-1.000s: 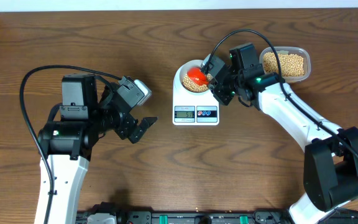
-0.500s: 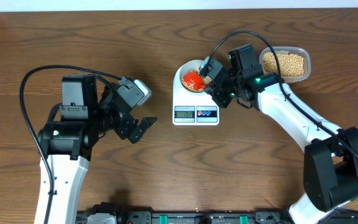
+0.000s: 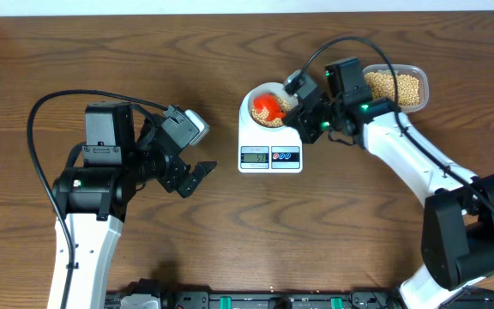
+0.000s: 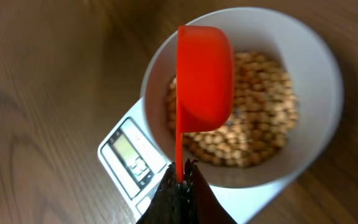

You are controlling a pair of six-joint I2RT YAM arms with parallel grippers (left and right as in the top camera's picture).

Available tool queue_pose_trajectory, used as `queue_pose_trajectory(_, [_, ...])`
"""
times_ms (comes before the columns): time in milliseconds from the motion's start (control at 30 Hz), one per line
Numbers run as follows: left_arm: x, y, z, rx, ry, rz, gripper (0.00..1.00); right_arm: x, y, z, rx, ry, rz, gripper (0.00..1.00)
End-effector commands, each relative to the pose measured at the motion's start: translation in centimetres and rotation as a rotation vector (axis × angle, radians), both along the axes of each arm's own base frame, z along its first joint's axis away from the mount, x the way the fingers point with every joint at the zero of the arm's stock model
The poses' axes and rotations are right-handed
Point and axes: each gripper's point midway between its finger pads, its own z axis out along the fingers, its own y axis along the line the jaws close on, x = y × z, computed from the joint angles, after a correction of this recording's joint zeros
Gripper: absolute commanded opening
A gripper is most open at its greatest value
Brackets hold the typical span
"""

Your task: Scoop item into bowl and weigh 50g on scale

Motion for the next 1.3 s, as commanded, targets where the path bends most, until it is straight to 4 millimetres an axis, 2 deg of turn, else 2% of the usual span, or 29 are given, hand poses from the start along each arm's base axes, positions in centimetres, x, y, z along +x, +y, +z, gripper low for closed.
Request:
queue_pose_trajectory(0, [0.3,0.1,0.7,0.004,-0.023,-0.005,0.98,0.7,-0.6,2.1,0.073,0.008,-0.048,0.01])
queue_pose_trajectory(300, [0.3,0.1,0.7,0.004,-0.023,-0.005,0.98,1.1,-1.4,2.5,0.113,0.021,-0.057,0.01])
queue_pose_trajectory(1000, [0.3,0.1,0.7,0.004,-0.023,-0.005,0.97,1.7,-1.2,3.1,0.101,-0.076,-0.003,0.01])
queue_pose_trajectory(1133, [0.3,0.1,0.7,0.004,-0.023,-0.005,0.98,1.7,-1.2,3.7,0.092,-0.115,0.021,0.01])
queue_pose_trajectory(1267, [0.3,0.1,0.7,0.004,-0.023,-0.005,0.98,1.6,-1.3,5.2,0.089,-0.169,0.036,0.01])
